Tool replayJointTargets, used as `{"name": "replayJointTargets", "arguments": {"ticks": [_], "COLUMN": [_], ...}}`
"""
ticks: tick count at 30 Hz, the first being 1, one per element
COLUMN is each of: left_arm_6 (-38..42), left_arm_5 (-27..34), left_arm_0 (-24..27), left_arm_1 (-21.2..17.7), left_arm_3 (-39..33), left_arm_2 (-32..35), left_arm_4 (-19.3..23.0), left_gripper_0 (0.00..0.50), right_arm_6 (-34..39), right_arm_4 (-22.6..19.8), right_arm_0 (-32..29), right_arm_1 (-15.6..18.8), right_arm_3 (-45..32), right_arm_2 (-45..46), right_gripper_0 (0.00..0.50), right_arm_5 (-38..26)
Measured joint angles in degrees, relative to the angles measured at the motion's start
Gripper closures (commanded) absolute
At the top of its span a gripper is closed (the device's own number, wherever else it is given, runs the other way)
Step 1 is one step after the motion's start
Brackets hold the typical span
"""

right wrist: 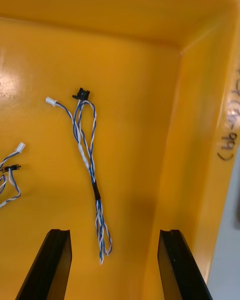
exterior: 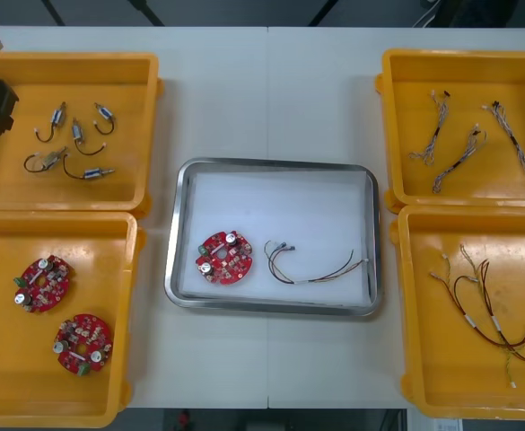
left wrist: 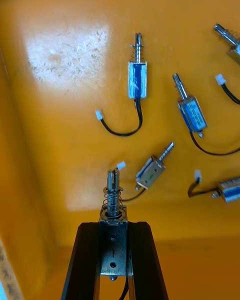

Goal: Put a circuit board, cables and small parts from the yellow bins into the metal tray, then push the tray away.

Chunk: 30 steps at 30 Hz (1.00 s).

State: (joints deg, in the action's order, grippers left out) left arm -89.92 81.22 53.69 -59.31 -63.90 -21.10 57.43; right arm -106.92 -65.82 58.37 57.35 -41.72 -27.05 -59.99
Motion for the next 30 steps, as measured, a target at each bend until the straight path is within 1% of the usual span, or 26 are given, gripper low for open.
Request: {"name": "replayJointTargets", "arguments": {"ticks": [3,6,11,16,18,19,21,27,29,30], "left_arm_6": [0.0,0.0,0.1,1.5,4.1,6.3,13.8,46.2,52.7,54.0], "left_arm_5": [3.5,6.1,9.2,13.6,15.3,16.0,16.8,17.1,17.3,17.4], "left_arm_0": [0.0,0.0,0.0,0.0,0.0,0.0,0.0,-0.7,-1.3,-1.6], "left_arm_1": [-0.3,-0.5,-0.7,-0.7,-0.7,-0.7,-0.6,0.0,0.9,1.4], "left_arm_3": [-1.6,-3.2,-6.3,-11.3,-14.1,-15.3,-18.5,-27.6,-30.4,-31.6], "left_arm_2": [2.6,4.4,5.2,5.2,5.2,5.2,5.2,5.2,5.2,5.2], "left_arm_4": [-0.2,-0.2,-0.2,0.1,0.3,0.3,0.5,0.5,0.3,0.0], "left_gripper_0": [0.500,0.500,0.500,0.500,0.500,0.500,0.500,0.500,0.500,0.500], "right_arm_6": [-2.7,-3.3,-8.6,-9.6,-9.8,-10.0,-11.2,-11.8,-11.8,-11.8], "right_arm_4": [0.0,0.0,-0.1,-2.5,-3.8,-4.2,-5.0,-6.9,-6.9,-6.9], "right_arm_0": [0.7,1.1,1.4,1.4,1.4,1.4,1.4,1.5,1.5,1.5], "right_arm_1": [-1.7,-3.3,-5.4,-6.5,-6.9,-7.0,-7.3,-7.7,-7.9,-8.0], "right_arm_3": [2.9,5.3,8.5,11.0,12.3,12.8,13.6,15.3,15.7,15.9], "right_arm_2": [0.0,0.0,0.0,0.0,0.0,0.0,0.0,0.0,0.0,0.0], "right_gripper_0": [0.000,0.000,0.000,0.000,0.000,0.000,0.000,0.000,0.000,0.000], "right_arm_5": [2.3,5.1,8.5,10.7,11.1,11.2,11.2,11.6,12.1,12.3]}}
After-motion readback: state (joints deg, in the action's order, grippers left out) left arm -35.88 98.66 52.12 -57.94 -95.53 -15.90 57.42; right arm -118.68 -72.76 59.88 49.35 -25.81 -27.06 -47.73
